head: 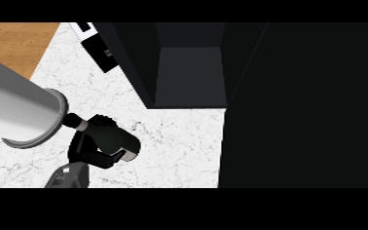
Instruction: Pick up the wine, place it into the cabinet and close the cabinet
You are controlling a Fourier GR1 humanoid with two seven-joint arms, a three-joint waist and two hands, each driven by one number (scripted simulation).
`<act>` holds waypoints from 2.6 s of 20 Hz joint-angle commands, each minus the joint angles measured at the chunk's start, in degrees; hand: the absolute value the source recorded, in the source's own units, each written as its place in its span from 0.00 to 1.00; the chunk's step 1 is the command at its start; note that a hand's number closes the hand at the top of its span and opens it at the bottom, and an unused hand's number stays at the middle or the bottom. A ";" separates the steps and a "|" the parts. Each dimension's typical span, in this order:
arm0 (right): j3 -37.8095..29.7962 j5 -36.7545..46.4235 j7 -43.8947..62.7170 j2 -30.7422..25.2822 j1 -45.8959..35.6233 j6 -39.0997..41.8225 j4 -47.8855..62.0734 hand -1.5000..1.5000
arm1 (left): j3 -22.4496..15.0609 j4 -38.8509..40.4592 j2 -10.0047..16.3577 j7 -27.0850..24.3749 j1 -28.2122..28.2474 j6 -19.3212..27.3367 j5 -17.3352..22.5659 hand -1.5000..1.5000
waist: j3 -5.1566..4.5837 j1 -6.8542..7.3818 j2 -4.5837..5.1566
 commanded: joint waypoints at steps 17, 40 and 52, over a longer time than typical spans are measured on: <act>-1.77 -3.82 3.09 -0.96 4.71 0.18 -8.90 0.00 | -9.24 -28.40 -8.42 20.86 1.71 26.43 -9.45 1.00 | -0.12 0.00 0.37; -0.57 -2.74 -0.84 0.46 3.87 2.70 -4.65 0.00 | -27.86 -27.08 -8.44 38.42 -10.47 46.05 -7.56 1.00 | -0.22 -2.60 0.78; -1.47 -4.04 -2.54 0.04 3.37 4.50 -2.51 0.00 | -30.61 -21.97 -8.30 45.46 -12.05 55.56 -16.38 1.00 | -0.11 -5.43 1.25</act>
